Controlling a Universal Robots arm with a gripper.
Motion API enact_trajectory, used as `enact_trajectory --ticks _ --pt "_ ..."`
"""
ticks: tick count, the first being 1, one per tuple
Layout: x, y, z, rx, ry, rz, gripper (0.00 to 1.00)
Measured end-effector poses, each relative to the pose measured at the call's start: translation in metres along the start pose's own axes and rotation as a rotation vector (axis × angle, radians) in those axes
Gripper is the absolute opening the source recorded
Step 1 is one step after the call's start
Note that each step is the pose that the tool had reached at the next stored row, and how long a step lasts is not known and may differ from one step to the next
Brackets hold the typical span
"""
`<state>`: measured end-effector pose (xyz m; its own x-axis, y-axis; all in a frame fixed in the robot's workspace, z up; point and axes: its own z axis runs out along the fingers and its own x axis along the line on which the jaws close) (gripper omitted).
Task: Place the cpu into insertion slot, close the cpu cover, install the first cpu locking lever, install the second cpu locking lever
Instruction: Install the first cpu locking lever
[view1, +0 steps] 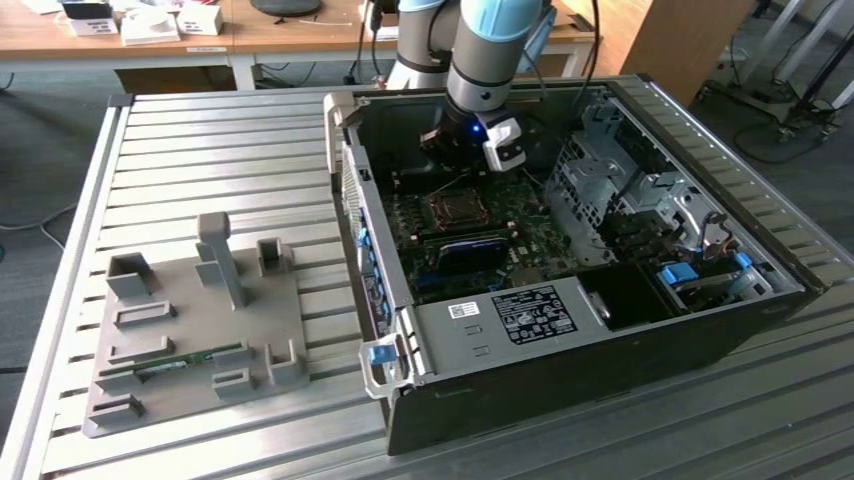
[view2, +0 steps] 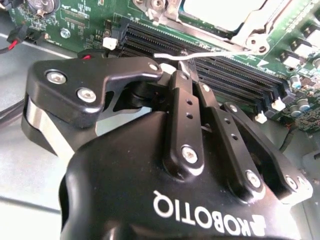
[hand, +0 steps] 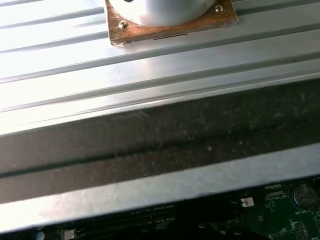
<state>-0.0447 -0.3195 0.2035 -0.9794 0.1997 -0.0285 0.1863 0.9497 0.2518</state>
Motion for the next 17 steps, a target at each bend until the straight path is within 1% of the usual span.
enact_trajectory --ticks 17 --pt "-0.0004 0.0052 -0.0180 0.0000 0.0000 0.000 0.11"
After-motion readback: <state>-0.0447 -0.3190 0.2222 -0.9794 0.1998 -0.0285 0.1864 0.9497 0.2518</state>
